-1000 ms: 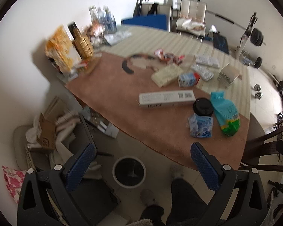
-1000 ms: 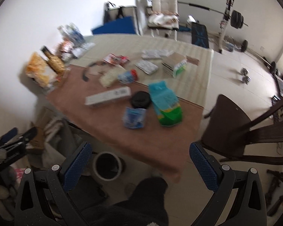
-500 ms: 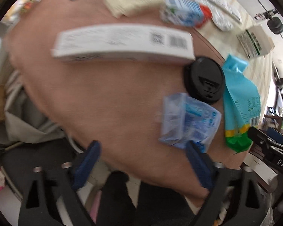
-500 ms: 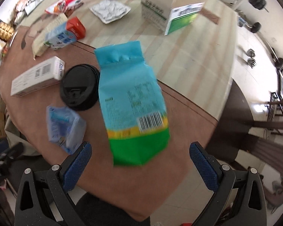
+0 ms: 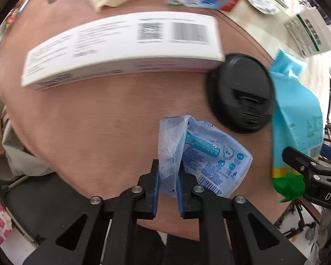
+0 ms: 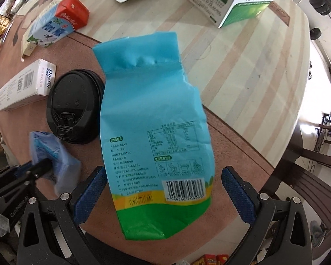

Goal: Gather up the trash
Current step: 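Grasp the clear plastic bag with the left tool while the right tool grasps the blue-green snack bag, then carry both bags to the white bin and open both tools to drop them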

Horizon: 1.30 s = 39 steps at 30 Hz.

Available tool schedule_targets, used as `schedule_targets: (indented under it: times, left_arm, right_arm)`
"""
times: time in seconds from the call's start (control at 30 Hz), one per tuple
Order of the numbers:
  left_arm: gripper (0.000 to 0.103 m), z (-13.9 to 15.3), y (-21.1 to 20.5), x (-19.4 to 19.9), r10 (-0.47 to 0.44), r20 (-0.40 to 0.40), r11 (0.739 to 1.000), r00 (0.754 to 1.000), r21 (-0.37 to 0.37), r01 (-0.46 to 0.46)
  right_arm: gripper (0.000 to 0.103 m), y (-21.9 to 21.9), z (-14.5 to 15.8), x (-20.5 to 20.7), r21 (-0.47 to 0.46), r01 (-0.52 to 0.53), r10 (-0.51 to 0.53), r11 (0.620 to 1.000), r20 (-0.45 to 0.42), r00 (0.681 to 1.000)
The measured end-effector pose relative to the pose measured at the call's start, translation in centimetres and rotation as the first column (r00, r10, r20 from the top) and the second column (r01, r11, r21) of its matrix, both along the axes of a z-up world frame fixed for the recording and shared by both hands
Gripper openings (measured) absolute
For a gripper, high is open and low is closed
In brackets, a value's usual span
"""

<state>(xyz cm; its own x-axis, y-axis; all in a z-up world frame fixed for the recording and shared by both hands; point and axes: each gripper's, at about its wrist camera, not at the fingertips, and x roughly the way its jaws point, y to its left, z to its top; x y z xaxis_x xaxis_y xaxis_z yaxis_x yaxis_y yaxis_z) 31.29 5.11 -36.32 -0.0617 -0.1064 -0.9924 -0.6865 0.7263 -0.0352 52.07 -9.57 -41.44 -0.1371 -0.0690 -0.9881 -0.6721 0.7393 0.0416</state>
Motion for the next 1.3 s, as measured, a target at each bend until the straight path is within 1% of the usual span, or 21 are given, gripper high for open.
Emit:
schedule_targets:
  times: [0.1,0.2,0.27,0.3,0.37,0.4,0.47,0.57,0.63,0.7,0.77,0.83,0.93,1.0,1.03,1.07,1.13,1.17,1.23,1.27,1.3]
  left_arm:
    - [0.008,0.2,1.1,-1.2,0.028,-0.008,0.999,1.0,0.039,-0.028]
    - [0.008,0.0,2.3,-2.0,0.043,-0.006,0.997,0.999,0.064,-0.042]
    - [0.007,0.6,2.7,-2.2,0.046,0.0,0.996,0.999,0.076,-0.046]
    - [0.007,0.9,2.9,-2.3,0.044,0.006,0.996,0.999,0.082,-0.044]
    - [0.006,2.6,2.9,-2.3,0.035,0.017,0.994,0.999,0.099,-0.036]
    - [0.006,3.2,2.6,-1.6,0.031,0.023,0.994,0.999,0.106,-0.034]
    - [0.006,4.3,2.0,-1.6,0.022,0.052,0.992,0.998,0.125,-0.028]
    - [0.006,6.1,2.0,-2.5,0.015,0.09,0.989,0.996,0.147,-0.028]
    - [0.006,6.4,1.4,-2.6,0.014,0.116,0.987,0.993,0.158,-0.033]
    - [0.006,7.5,1.2,-3.5,0.011,0.147,0.985,0.989,0.171,-0.037]
    - [0.006,9.1,1.5,-5.2,0.012,0.184,0.982,0.983,0.185,-0.046]
    - [0.006,9.7,0.9,-5.7,0.011,0.208,0.977,0.978,0.205,-0.055]
    - [0.006,10.9,2.1,-9.6,0.027,0.252,0.97,0.967,0.227,-0.086]
    - [0.006,11.0,2.7,-11.6,0.049,0.274,0.967,0.96,0.229,-0.115]
    - [0.006,11.0,3.3,-12.9,0.062,0.282,0.964,0.957,0.233,-0.131]
    - [0.006,11.3,4.0,-15.0,0.082,0.291,0.96,0.953,0.235,-0.154]
    - [0.006,10.8,4.6,-18.0,0.114,0.297,0.955,0.948,0.229,-0.187]
    - [0.006,10.5,5.2,-20.0,0.137,0.296,0.953,0.945,0.223,-0.207]
    - [0.006,9.3,6.4,-23.5,0.182,0.282,0.947,0.942,0.207,-0.245]
    - [0.006,8.1,7.1,-25.4,0.216,0.269,0.944,0.939,0.189,-0.272]
    - [0.006,6.8,7.7,-27.1,0.25,0.257,0.939,0.934,0.17,-0.298]
  right_arm:
    - [0.103,0.5,-1.5,-0.2,-0.016,-0.011,0.011,1.0,-0.014,1.0]
    - [0.103,1.1,-2.7,-1.7,-0.038,-0.028,0.028,0.999,-0.008,1.0]
    - [0.098,1.1,-3.4,-2.4,-0.042,-0.035,0.035,0.998,-0.002,0.999]
    - [0.088,1.1,-3.4,-3.1,-0.045,-0.04,0.04,0.998,0.002,0.999]
    - [0.084,0.9,-3.3,-5.1,-0.038,-0.039,0.04,0.998,0.02,0.999]
    - [0.076,0.6,-3.3,-5.6,-0.031,-0.035,0.036,0.999,0.031,0.999]
    - [0.072,0.1,-3.1,-6.4,-0.018,-0.022,0.023,1.0,0.034,0.999]
    - [0.069,-1.1,-2.8,-7.6,0.003,0.001,-0.001,1.0,0.031,1.0]
    - [0.068,-1.7,-2.5,-8.9,0.015,0.007,-0.008,1.0,0.041,0.999]
    - [0.067,-2.4,-2.0,-10.5,0.027,0.016,-0.018,1.0,0.057,0.998]
    - [0.067,-2.9,-1.3,-12.1,0.046,0.029,-0.032,0.999,0.072,0.997]
    - [0.067,-3.2,-0.3,-14.2,0.07,0.037,-0.044,0.997,0.089,0.995]
    - [0.067,-3.2,0.9,-17.8,0.109,0.039,-0.051,0.993,0.113,0.992]
    - [0.067,-2.8,1.6,-21.4,0.14,0.034,-0.051,0.99,0.118,0.992]
    - [0.067,-2.8,2.0,-22.2,0.151,0.028,-0.046,0.988,0.118,0.992]
    - [0.067,-2.2,1.9,-24.2,0.154,0.008,-0.027,0.988,0.122,0.992]
    - [0.067,-0.7,1.2,-28.0,0.151,-0.038,0.019,0.988,0.124,0.992]
    - [0.067,0.2,0.4,-30.6,0.161,-0.062,0.043,0.985,0.115,0.992]
    - [0.067,2.3,-0.6,-33.8,0.172,-0.098,0.084,0.98,0.089,0.993]
    - [0.067,3.2,-1.5,-35.9,0.177,-0.124,0.113,0.976,0.071,0.991]
    - [0.067,4.2,-3.6,-38.7,0.173,-0.158,0.152,0.972,0.045,0.987]
